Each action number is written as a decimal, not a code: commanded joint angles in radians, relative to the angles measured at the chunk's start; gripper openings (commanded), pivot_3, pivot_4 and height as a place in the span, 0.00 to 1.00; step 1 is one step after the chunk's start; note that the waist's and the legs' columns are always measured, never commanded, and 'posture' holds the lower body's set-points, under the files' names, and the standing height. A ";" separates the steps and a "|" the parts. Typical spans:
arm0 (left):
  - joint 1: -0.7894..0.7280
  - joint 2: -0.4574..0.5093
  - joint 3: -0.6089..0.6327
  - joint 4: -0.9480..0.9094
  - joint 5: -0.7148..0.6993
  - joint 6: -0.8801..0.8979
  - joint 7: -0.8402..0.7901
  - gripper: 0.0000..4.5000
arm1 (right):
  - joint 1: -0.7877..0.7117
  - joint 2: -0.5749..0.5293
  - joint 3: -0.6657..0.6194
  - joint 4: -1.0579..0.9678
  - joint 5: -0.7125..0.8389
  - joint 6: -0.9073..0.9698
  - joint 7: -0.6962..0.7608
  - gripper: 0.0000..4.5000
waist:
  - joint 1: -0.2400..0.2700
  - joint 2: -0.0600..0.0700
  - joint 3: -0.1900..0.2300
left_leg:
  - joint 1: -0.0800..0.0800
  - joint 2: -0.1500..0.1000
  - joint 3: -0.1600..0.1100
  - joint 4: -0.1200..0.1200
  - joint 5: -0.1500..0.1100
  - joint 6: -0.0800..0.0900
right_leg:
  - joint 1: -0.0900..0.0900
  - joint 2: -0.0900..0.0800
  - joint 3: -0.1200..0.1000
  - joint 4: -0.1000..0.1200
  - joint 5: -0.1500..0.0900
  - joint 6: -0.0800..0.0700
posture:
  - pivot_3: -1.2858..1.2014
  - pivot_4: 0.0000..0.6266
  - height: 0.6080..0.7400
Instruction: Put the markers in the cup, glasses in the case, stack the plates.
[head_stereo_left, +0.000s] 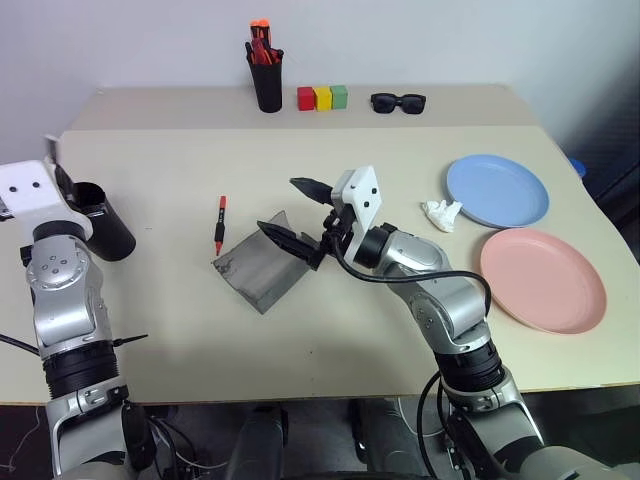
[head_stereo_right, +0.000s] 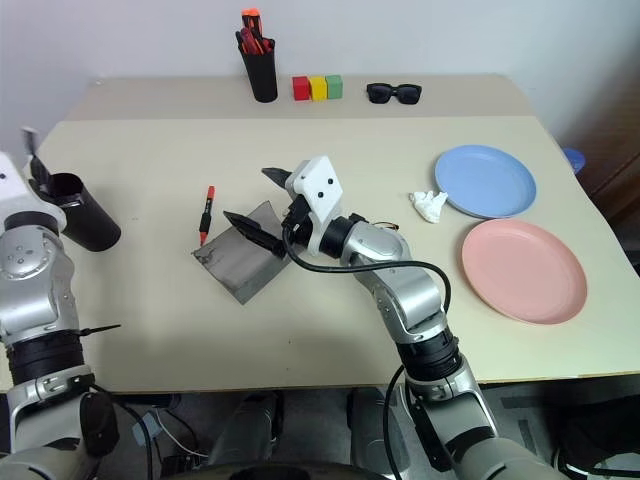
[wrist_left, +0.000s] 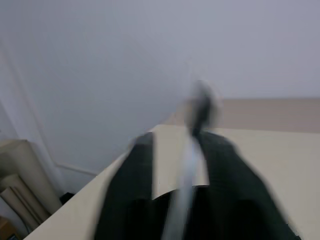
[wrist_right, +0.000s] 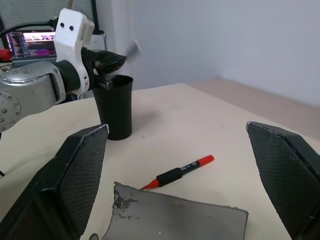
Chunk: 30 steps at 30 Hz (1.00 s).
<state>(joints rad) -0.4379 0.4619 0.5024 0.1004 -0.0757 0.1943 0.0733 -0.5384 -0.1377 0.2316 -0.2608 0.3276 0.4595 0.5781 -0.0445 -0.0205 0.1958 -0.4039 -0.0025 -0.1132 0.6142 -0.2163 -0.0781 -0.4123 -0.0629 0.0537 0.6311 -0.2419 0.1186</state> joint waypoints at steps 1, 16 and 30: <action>-0.012 -0.005 0.011 -0.011 -0.028 -0.021 0.008 0.72 | -0.009 0.002 0.003 -0.041 0.003 -0.022 0.005 1.00 | 0.001 0.000 0.000 | 0.000 0.000 0.000 0.000 0.000 0.000 | 0.000 0.000 0.000 0.000 0.000 0.000 | 0.52 0.24 1.00; -0.109 0.041 -0.281 -0.333 -0.199 0.495 -0.166 0.99 | -0.015 -0.032 -0.032 -0.052 0.005 -0.012 -0.003 1.00 | 0.003 0.001 0.000 | -0.001 -0.001 -0.001 0.001 0.000 0.000 | 0.001 -0.001 -0.001 -0.001 0.000 0.000 | 0.52 0.24 1.00; -0.310 -0.150 -0.257 0.040 -0.152 1.022 -0.012 0.87 | 0.005 -0.074 -0.034 -0.083 0.004 -0.008 -0.012 1.00 | -0.018 0.000 0.000 | 0.000 0.000 -0.002 0.000 0.000 0.000 | 0.000 0.001 -0.001 0.001 0.000 0.000 | 0.52 0.24 1.00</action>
<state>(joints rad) -0.7284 0.3082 0.2299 0.1221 -0.2267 1.2082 0.0742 -0.5305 -0.2153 0.1986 -0.2857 0.3274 0.4571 0.5712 -0.0621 -0.0200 0.1961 -0.4037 -0.0024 -0.1156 0.6142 -0.2161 -0.0781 -0.4116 -0.0620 0.0526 0.6319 -0.2421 0.1187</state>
